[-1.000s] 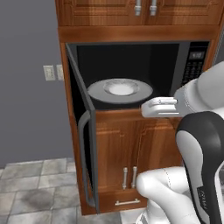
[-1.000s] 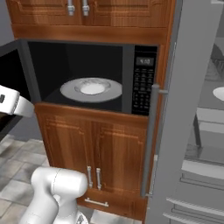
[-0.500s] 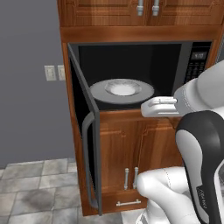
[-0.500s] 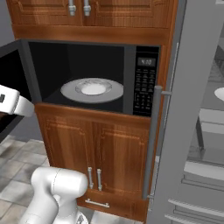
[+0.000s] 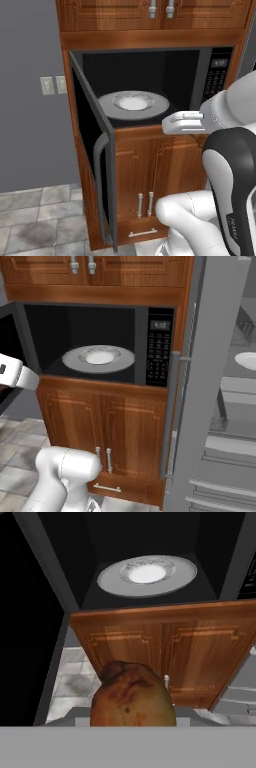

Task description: Transport the chicken drumstick from the fridge to the microwave and turn on the microwave.

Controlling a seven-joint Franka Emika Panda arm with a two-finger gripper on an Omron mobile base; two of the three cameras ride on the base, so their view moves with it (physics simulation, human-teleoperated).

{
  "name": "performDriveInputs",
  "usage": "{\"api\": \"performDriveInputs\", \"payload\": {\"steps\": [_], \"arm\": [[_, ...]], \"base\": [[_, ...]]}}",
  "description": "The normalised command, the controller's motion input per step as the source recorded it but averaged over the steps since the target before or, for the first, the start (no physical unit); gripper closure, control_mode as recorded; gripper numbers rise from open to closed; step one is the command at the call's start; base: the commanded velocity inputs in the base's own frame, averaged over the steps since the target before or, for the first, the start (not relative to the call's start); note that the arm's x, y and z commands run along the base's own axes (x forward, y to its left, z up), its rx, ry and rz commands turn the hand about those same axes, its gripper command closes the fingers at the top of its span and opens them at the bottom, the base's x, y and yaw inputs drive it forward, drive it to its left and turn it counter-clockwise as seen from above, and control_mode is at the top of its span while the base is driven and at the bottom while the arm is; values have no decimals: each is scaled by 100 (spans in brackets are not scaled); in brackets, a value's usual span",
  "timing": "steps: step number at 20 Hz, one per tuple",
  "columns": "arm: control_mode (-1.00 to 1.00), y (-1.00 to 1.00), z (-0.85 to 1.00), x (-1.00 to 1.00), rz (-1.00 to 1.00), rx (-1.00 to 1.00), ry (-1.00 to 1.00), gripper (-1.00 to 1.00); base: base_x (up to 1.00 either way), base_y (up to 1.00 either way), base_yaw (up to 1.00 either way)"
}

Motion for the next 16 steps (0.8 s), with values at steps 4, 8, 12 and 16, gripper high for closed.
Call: {"api": "performDriveInputs", "payload": {"steps": [4, 8, 12, 16], "arm": [[100, 0, 0, 0, 0, 0, 0, 100], [100, 0, 0, 0, 0, 0, 0, 100], [100, 0, 0, 0, 0, 0, 0, 100], [100, 0, 0, 0, 0, 0, 0, 100]], "base": [[13, 25, -22], [8, 26, -18], [8, 28, -7], [7, 27, 0]]}}
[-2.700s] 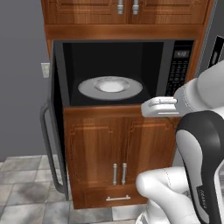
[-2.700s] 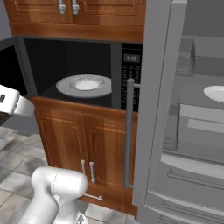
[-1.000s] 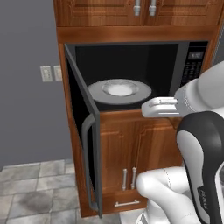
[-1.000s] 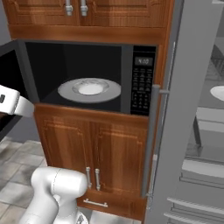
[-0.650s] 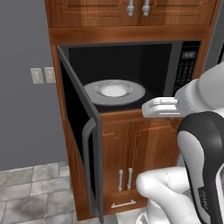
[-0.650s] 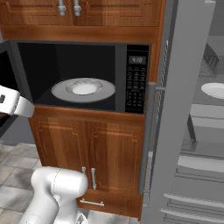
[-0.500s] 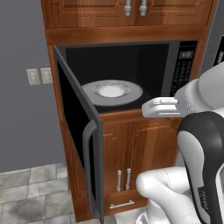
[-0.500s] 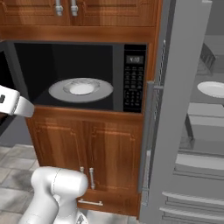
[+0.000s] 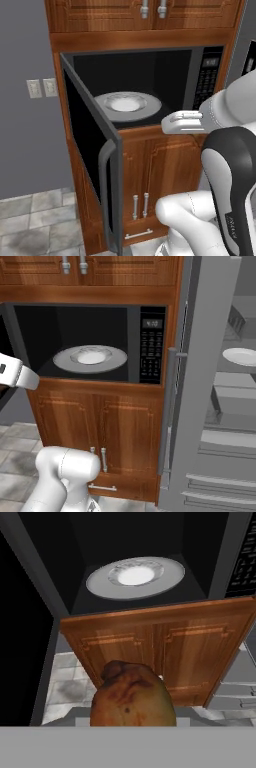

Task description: Transport the chicken drumstick from the fridge to the microwave and turn on the microwave.

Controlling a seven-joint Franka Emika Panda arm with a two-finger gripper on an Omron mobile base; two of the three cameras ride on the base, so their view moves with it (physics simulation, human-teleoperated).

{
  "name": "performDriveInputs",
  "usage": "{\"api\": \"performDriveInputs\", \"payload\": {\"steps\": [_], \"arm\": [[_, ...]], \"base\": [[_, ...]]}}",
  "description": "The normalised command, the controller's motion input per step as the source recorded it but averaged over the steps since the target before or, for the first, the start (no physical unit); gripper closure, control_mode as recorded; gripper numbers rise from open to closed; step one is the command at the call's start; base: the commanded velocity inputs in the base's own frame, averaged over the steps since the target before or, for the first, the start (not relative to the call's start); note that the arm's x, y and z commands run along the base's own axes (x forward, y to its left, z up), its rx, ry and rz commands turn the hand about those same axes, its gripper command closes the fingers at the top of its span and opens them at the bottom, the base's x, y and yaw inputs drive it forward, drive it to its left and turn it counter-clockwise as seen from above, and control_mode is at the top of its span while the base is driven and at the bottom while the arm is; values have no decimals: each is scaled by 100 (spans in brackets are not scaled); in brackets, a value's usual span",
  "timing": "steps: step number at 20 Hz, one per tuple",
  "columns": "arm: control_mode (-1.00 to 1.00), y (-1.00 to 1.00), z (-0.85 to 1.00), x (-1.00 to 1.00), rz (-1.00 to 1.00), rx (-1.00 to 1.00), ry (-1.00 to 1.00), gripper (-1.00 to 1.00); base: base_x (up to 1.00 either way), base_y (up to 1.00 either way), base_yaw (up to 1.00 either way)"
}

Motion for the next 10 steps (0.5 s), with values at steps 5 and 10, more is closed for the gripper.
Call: {"api": "performDriveInputs", "payload": {"steps": [5, 10], "arm": [[100, 0, 0, 0, 0, 0, 0, 100], [100, 0, 0, 0, 0, 0, 0, 100]], "base": [[6, 26, 0], [7, 13, 4]]}}
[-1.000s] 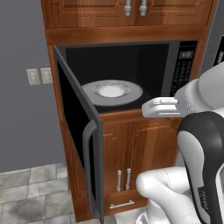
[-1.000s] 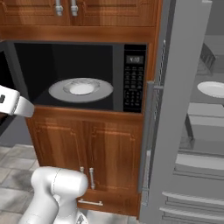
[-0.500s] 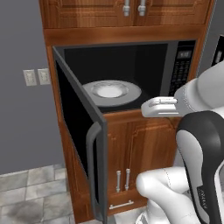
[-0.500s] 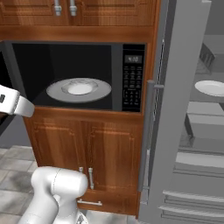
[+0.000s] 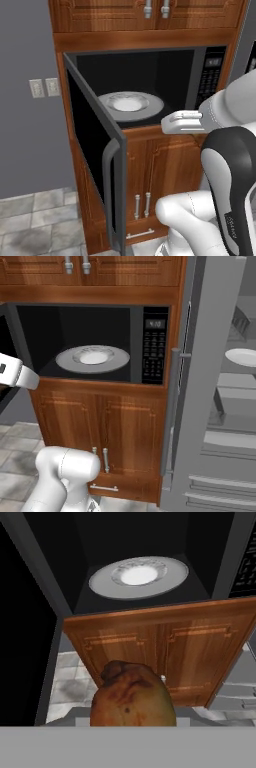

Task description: Transport the chicken drumstick from the fridge to the microwave and turn on the microwave.

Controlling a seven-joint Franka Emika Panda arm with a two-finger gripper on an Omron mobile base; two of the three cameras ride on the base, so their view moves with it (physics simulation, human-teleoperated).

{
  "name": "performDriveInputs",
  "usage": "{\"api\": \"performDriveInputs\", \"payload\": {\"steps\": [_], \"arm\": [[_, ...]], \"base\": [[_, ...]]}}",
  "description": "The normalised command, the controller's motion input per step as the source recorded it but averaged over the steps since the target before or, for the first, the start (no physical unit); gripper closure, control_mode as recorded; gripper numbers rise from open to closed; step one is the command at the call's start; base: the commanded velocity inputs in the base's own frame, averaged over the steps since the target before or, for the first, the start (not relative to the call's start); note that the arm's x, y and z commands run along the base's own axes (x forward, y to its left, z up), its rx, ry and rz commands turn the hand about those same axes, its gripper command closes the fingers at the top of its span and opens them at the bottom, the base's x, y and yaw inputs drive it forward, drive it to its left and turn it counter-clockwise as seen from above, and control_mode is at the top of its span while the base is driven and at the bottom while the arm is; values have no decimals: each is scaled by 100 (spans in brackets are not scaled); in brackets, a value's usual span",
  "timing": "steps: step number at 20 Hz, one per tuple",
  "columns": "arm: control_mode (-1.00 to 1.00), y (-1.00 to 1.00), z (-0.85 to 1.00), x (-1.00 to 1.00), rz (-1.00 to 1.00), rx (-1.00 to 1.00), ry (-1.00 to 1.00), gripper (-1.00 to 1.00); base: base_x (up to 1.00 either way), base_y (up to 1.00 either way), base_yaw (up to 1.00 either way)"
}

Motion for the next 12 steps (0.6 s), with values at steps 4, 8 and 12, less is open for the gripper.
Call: {"api": "performDriveInputs", "payload": {"steps": [4, 8, 12], "arm": [[100, 0, 0, 0, 0, 0, 0, 100], [100, 0, 0, 0, 0, 0, 0, 100], [100, 0, 0, 0, 0, 0, 0, 100]], "base": [[8, 10, 7], [5, 10, 10], [11, 3, 9]]}}
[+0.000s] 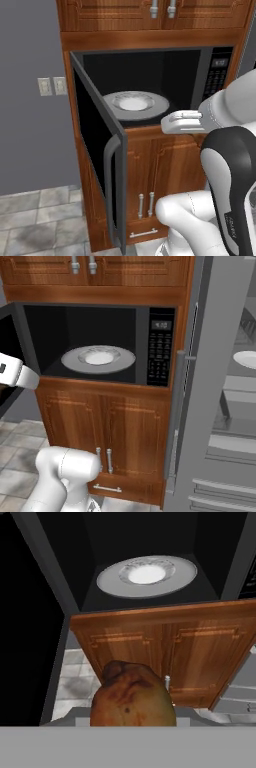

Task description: Transport the chicken drumstick from the fridge to the microwave and turn on the microwave.

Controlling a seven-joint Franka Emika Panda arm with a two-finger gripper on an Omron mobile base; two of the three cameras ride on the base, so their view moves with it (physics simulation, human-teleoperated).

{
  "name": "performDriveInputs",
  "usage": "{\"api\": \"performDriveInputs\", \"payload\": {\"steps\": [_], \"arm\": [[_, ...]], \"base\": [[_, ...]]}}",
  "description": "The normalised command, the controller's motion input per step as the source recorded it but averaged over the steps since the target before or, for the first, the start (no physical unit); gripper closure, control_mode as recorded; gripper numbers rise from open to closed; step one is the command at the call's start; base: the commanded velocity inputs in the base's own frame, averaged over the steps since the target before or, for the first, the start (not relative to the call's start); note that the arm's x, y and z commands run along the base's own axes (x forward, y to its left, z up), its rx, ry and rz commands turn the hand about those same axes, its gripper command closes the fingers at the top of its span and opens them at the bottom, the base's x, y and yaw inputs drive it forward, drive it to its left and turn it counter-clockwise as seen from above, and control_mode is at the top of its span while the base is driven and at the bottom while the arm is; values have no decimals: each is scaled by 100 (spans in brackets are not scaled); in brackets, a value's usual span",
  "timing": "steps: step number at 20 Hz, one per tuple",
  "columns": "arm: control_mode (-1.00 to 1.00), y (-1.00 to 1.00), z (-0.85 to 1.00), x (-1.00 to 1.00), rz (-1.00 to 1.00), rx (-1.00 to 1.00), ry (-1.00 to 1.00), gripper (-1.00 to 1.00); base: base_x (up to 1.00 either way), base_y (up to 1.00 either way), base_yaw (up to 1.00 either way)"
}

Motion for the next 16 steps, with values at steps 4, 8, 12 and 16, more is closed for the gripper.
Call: {"api": "performDriveInputs", "payload": {"steps": [4, 8, 12, 16], "arm": [[100, 0, 0, 0, 0, 0, 0, 100], [100, 0, 0, 0, 0, 0, 0, 100], [100, 0, 0, 0, 0, 0, 0, 100], [100, 0, 0, 0, 0, 0, 0, 100]], "base": [[19, 0, 4], [15, -3, 0], [27, 0, 0], [30, 0, 2]]}}
